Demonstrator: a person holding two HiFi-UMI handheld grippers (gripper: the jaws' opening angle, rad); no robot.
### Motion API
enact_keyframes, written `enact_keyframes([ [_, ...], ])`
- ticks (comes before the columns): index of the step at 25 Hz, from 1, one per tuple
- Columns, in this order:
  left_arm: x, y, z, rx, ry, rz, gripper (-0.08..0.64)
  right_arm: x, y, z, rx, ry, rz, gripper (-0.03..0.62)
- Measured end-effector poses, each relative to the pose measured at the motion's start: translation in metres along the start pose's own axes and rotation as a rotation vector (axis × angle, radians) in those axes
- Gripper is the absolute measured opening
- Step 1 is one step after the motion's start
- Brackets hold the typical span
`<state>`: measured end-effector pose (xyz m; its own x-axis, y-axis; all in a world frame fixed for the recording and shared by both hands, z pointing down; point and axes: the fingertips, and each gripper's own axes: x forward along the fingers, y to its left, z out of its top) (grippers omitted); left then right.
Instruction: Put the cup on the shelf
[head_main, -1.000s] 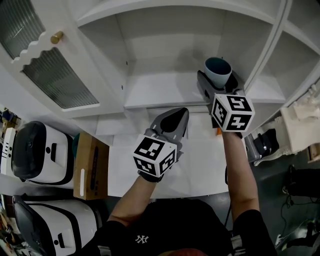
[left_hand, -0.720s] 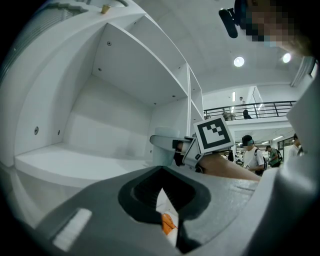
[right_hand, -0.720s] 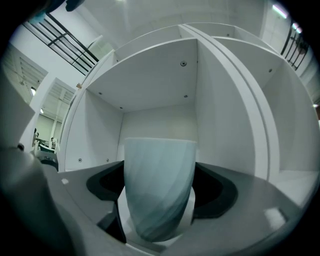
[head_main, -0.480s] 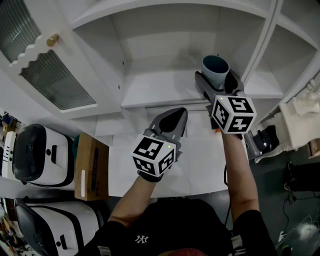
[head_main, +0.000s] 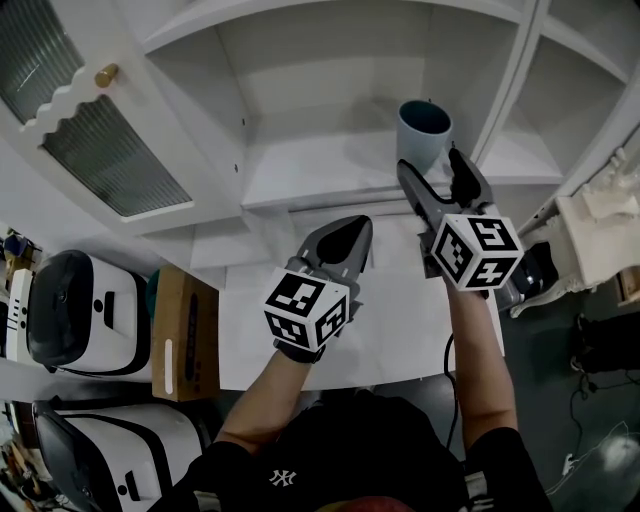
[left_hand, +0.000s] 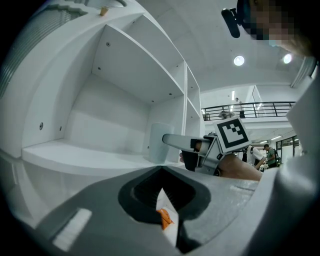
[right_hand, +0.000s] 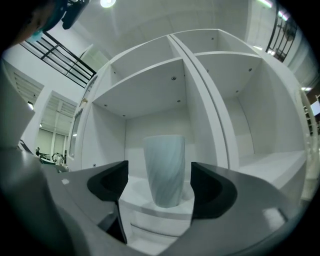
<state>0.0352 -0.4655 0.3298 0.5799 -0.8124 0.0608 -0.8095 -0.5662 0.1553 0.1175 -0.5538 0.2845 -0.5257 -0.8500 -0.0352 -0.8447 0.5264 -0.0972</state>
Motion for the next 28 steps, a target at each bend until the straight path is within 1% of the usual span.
enact_keyframes([
  [4, -0.007, -0.005, -0.002, 0.002, 0.002, -0.011, 0.000, -0.015, 0.006, -0.003, 0.016, -0.009, 0.002, 0.348],
  [6, -0.012, -0.007, -0.004, 0.003, 0.005, -0.017, 0.000, -0.022, 0.011, -0.006, 0.028, -0.013, 0.006, 0.306],
  [8, -0.017, -0.007, -0.006, 0.003, 0.007, -0.024, 0.000, -0.029, 0.016, -0.009, 0.042, -0.016, 0.011, 0.243],
  [11, -0.027, -0.008, -0.009, 0.000, 0.008, -0.035, 0.000, -0.040, 0.031, -0.017, 0.050, -0.006, 0.019, 0.169],
  [15, -0.042, -0.009, -0.012, -0.008, 0.010, -0.053, 0.000, -0.054, 0.056, -0.029, 0.038, 0.015, 0.024, 0.155],
  [20, -0.066, -0.011, -0.018, -0.015, 0.014, -0.075, 0.000, -0.072, 0.079, -0.041, 0.044, 0.026, 0.001, 0.139],
  [28, -0.112, -0.013, -0.028, -0.019, 0.024, -0.097, 0.000, -0.105, 0.122, -0.057, 0.046, 0.034, -0.037, 0.043],
])
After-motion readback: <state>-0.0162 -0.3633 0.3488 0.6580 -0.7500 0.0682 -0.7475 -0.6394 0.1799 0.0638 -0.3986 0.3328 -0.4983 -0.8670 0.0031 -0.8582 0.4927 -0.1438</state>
